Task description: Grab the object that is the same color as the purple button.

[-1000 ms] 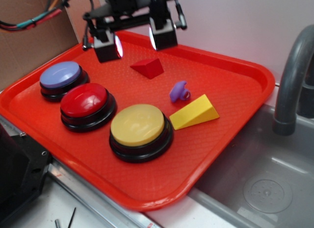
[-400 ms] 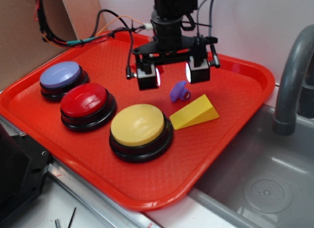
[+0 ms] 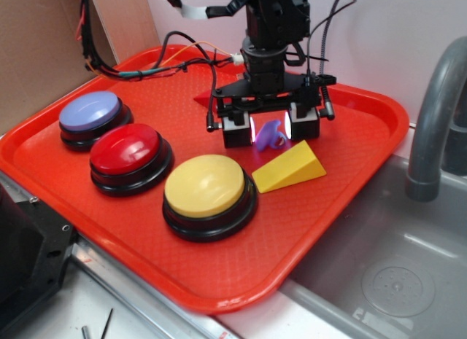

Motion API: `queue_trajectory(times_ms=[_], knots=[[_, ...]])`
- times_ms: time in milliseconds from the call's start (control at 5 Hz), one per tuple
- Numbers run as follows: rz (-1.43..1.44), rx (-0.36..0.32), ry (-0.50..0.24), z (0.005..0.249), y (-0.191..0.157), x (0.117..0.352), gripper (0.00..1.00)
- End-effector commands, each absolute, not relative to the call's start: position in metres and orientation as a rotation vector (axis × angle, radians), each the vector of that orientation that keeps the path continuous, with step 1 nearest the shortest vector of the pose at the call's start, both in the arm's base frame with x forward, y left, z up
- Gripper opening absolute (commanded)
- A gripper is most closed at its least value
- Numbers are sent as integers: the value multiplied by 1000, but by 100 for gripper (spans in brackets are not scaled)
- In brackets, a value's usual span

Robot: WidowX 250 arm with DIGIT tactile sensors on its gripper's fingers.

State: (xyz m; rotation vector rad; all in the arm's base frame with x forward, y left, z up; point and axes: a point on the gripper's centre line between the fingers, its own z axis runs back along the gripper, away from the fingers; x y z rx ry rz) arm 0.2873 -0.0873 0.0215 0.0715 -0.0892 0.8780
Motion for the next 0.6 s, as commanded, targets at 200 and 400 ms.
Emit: queue_trajectory(times_ms=[200,400], knots=[[790,-2,-120,79,-70,291,0],[613,-20,-101,122,-62,289,0]])
